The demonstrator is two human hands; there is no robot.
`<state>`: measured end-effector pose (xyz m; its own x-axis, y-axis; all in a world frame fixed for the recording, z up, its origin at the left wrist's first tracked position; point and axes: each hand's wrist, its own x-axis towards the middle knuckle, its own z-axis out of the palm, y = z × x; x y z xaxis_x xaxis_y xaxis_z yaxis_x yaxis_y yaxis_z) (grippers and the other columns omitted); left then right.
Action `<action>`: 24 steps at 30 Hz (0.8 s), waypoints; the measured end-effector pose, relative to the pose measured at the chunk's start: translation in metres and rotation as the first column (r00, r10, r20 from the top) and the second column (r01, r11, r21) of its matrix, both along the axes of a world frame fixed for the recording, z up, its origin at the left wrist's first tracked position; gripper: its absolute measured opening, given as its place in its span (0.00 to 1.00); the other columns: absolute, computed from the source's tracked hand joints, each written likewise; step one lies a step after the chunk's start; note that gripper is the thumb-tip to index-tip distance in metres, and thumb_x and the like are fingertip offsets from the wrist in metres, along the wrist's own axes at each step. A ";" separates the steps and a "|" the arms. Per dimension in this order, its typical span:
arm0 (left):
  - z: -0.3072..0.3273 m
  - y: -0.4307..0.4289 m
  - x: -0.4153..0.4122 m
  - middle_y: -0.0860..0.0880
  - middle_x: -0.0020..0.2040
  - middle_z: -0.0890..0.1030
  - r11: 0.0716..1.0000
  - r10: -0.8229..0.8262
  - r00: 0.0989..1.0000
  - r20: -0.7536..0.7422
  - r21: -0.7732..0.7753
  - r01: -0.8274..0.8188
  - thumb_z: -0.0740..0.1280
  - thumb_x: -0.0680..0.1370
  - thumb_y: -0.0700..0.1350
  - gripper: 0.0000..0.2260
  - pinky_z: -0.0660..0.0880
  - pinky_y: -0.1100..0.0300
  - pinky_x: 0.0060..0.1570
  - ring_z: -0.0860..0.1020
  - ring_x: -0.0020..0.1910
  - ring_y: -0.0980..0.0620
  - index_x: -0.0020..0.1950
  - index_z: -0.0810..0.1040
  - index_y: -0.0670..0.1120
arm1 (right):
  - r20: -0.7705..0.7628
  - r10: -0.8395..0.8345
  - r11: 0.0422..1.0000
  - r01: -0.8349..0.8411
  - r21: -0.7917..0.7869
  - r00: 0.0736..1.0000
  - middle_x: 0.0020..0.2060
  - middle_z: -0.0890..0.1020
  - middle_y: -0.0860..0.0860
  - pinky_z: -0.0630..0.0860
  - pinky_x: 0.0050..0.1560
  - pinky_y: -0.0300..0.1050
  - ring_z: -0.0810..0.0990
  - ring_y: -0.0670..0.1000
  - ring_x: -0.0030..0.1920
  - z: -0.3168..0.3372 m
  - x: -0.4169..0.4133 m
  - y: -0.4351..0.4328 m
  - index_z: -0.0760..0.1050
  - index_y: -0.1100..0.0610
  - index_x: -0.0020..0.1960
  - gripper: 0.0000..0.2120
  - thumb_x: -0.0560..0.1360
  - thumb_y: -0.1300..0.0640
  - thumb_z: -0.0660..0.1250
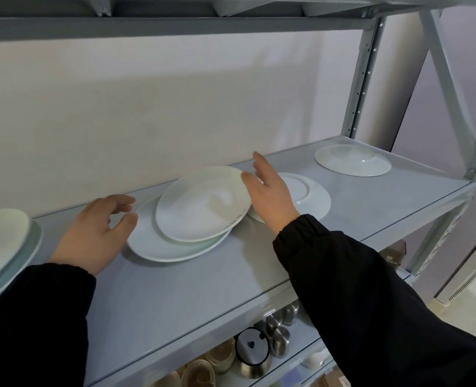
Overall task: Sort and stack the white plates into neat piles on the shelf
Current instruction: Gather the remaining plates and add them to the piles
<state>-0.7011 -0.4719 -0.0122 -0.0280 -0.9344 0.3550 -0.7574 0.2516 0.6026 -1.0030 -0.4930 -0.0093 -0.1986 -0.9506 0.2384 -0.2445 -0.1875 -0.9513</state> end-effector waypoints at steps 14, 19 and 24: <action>0.001 -0.003 0.001 0.55 0.55 0.76 0.998 0.007 1.000 0.011 -0.060 -0.006 0.64 0.80 0.47 0.09 0.69 0.58 0.55 0.75 0.55 0.53 0.59 0.74 0.57 | -0.852 0.195 0.954 0.107 0.279 0.486 0.80 0.54 0.42 0.47 0.77 0.58 0.48 0.45 0.79 -0.014 -0.092 0.008 0.54 0.40 0.79 0.37 0.74 0.29 0.58; 0.002 -0.001 -0.001 0.56 0.54 0.77 0.998 -0.008 1.000 0.014 -0.055 0.009 0.62 0.76 0.54 0.11 0.70 0.56 0.56 0.75 0.54 0.53 0.58 0.74 0.58 | -0.840 0.290 0.940 0.027 0.340 0.459 0.79 0.50 0.37 0.46 0.77 0.60 0.45 0.42 0.79 -0.007 -0.107 0.037 0.51 0.35 0.78 0.42 0.68 0.23 0.58; 0.004 0.000 -0.003 0.54 0.53 0.77 0.998 -0.011 1.000 0.015 -0.066 0.012 0.62 0.76 0.53 0.11 0.70 0.57 0.57 0.76 0.55 0.52 0.57 0.75 0.57 | -0.858 0.330 0.942 -0.080 0.326 0.395 0.79 0.50 0.36 0.51 0.77 0.56 0.45 0.38 0.78 -0.003 -0.110 0.083 0.50 0.36 0.78 0.54 0.57 0.14 0.50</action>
